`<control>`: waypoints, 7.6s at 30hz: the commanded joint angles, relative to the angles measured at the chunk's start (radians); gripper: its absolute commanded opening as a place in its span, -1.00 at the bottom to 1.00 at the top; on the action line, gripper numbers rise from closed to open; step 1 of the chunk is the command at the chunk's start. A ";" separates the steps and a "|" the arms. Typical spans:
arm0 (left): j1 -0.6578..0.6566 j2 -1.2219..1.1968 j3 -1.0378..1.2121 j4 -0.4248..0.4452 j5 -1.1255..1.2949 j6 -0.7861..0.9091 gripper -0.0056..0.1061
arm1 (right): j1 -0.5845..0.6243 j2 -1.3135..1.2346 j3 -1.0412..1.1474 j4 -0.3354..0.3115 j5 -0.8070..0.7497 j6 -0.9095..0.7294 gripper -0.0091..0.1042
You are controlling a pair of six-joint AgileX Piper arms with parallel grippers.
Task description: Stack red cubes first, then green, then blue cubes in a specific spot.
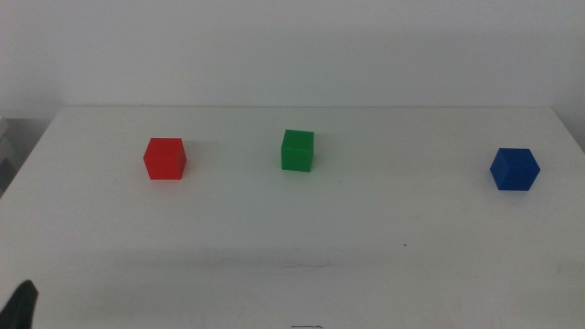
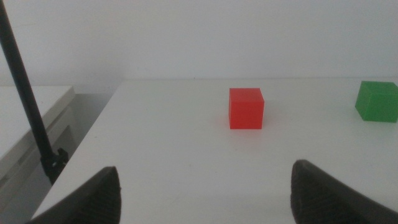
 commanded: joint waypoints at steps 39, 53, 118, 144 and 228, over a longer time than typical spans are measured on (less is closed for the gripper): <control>-0.076 1.441 -1.511 -0.088 0.685 0.056 0.78 | -0.006 -0.022 -0.018 -0.013 -0.071 -0.012 0.58; -0.084 1.892 -1.903 -0.089 0.779 0.073 0.78 | -0.006 -0.022 -0.018 -0.013 -0.072 -0.012 0.58; -0.321 1.711 -1.362 -0.005 0.630 -0.373 -0.20 | -0.006 -0.022 -0.018 -0.013 -0.071 -0.012 0.58; -0.722 1.967 -1.606 0.032 0.685 -0.667 -0.18 | -0.006 -0.022 -0.018 -0.013 -0.071 -0.012 0.58; -0.722 1.875 -2.027 0.133 1.136 -0.437 0.78 | -0.006 -0.022 -0.018 -0.013 -0.071 -0.012 0.58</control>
